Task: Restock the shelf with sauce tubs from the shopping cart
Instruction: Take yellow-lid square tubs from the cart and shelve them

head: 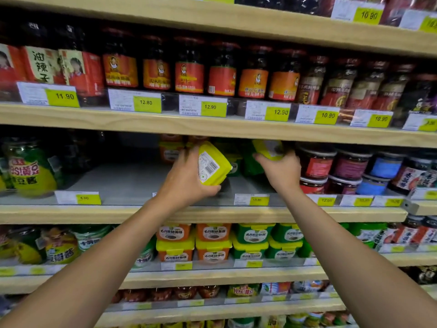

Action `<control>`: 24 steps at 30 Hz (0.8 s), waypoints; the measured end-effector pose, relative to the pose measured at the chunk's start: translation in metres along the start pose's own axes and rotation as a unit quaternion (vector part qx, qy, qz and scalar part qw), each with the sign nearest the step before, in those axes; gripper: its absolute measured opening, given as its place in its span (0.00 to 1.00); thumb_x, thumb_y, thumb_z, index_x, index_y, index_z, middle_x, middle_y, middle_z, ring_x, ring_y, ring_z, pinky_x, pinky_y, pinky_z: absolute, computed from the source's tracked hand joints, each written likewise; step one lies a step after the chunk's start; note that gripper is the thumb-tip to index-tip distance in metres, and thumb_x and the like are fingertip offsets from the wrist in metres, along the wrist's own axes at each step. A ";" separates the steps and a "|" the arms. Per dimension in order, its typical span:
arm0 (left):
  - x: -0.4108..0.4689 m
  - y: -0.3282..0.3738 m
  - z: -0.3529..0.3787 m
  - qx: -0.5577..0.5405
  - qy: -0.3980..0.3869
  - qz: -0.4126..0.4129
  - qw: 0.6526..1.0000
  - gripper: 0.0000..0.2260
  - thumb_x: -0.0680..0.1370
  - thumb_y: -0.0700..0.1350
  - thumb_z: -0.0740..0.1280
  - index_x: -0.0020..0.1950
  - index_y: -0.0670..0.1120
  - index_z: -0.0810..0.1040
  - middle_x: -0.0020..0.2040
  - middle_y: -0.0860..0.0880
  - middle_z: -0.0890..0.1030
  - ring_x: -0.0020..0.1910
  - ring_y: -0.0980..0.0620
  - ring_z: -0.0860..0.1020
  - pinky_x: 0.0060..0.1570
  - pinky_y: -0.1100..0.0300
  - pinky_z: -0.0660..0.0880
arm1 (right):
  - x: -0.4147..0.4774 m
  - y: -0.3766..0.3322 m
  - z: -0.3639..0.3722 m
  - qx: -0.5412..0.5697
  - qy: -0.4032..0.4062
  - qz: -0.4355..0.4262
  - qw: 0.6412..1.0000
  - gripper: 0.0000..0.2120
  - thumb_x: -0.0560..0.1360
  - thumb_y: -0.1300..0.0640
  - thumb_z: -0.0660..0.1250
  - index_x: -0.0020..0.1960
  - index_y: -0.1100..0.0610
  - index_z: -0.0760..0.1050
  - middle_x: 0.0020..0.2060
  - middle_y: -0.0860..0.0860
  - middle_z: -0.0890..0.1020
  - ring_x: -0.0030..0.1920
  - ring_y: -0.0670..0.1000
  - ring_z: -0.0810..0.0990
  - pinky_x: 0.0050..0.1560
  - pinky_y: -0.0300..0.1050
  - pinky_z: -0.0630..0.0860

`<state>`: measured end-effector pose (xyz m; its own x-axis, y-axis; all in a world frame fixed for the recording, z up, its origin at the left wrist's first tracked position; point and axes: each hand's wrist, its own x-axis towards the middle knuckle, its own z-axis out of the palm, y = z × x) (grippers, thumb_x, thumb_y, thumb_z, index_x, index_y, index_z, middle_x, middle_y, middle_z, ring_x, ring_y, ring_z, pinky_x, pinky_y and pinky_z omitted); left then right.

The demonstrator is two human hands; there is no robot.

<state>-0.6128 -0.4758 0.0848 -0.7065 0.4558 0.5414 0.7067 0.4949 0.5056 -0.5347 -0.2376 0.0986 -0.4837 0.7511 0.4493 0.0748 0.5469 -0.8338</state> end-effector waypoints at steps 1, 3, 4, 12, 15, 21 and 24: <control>0.004 -0.001 0.002 -0.010 -0.006 -0.010 1.000 0.54 0.63 0.57 0.82 0.81 0.55 0.53 0.72 0.44 0.67 0.71 0.41 0.69 0.66 0.50 0.72 | 0.003 -0.001 0.005 -0.003 0.002 -0.010 1.000 0.49 0.52 0.27 0.70 0.65 0.57 0.76 0.59 0.57 0.81 0.60 0.59 0.79 0.60 0.50 0.76; 0.010 -0.004 0.004 -0.026 -0.017 -0.030 0.999 0.55 0.62 0.58 0.81 0.80 0.58 0.52 0.73 0.44 0.67 0.72 0.41 0.69 0.67 0.48 0.72 | 0.007 -0.007 0.016 -0.013 -0.001 -0.018 1.000 0.48 0.52 0.27 0.69 0.63 0.57 0.78 0.58 0.56 0.83 0.59 0.58 0.80 0.59 0.51 0.78; 0.013 -0.006 0.005 -0.032 -0.022 -0.037 0.999 0.55 0.61 0.60 0.80 0.80 0.59 0.52 0.73 0.45 0.68 0.72 0.41 0.69 0.67 0.47 0.72 | 0.010 -0.009 0.021 -0.018 -0.006 -0.018 1.000 0.48 0.52 0.27 0.68 0.63 0.56 0.78 0.58 0.55 0.83 0.59 0.58 0.81 0.59 0.50 0.78; 0.030 -0.016 0.008 -0.076 -0.042 -0.070 0.994 0.55 0.59 0.60 0.82 0.78 0.54 0.54 0.73 0.48 0.69 0.71 0.46 0.71 0.69 0.53 0.70 | 0.050 -0.012 0.045 -0.152 -0.010 -0.049 0.987 0.43 0.66 0.22 0.56 0.72 0.48 0.71 0.69 0.55 0.76 0.68 0.62 0.74 0.63 0.50 0.69; 0.034 -0.019 0.009 -0.080 -0.045 -0.067 0.993 0.53 0.62 0.56 0.84 0.78 0.53 0.55 0.73 0.49 0.68 0.71 0.48 0.70 0.66 0.59 0.68 | 0.057 -0.009 0.049 -0.160 -0.010 -0.008 0.987 0.39 0.69 0.26 0.59 0.71 0.50 0.72 0.69 0.55 0.76 0.68 0.60 0.75 0.63 0.49 0.70; 0.049 -0.020 0.004 -0.065 -0.084 -0.049 0.993 0.48 0.57 0.66 0.79 0.72 0.59 0.63 0.67 0.54 0.74 0.64 0.52 0.75 0.65 0.52 0.75 | 0.073 -0.014 0.046 -0.220 -0.060 -0.037 0.973 0.26 0.78 0.39 0.61 0.71 0.51 0.72 0.72 0.55 0.73 0.72 0.61 0.70 0.69 0.50 0.66; 0.054 -0.022 0.006 -0.065 -0.091 -0.040 0.993 0.46 0.58 0.64 0.78 0.73 0.62 0.63 0.67 0.55 0.74 0.65 0.52 0.74 0.65 0.51 0.75 | 0.077 -0.015 0.049 -0.215 -0.108 -0.054 0.969 0.36 0.71 0.27 0.58 0.73 0.43 0.67 0.74 0.49 0.71 0.72 0.60 0.69 0.71 0.54 0.67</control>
<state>-0.6665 -0.4572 0.0987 -0.7469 0.5513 0.3718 0.6390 0.4406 0.6305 -0.6154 -0.2062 0.1303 -0.6771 0.6116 0.4092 0.3485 0.7563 -0.5538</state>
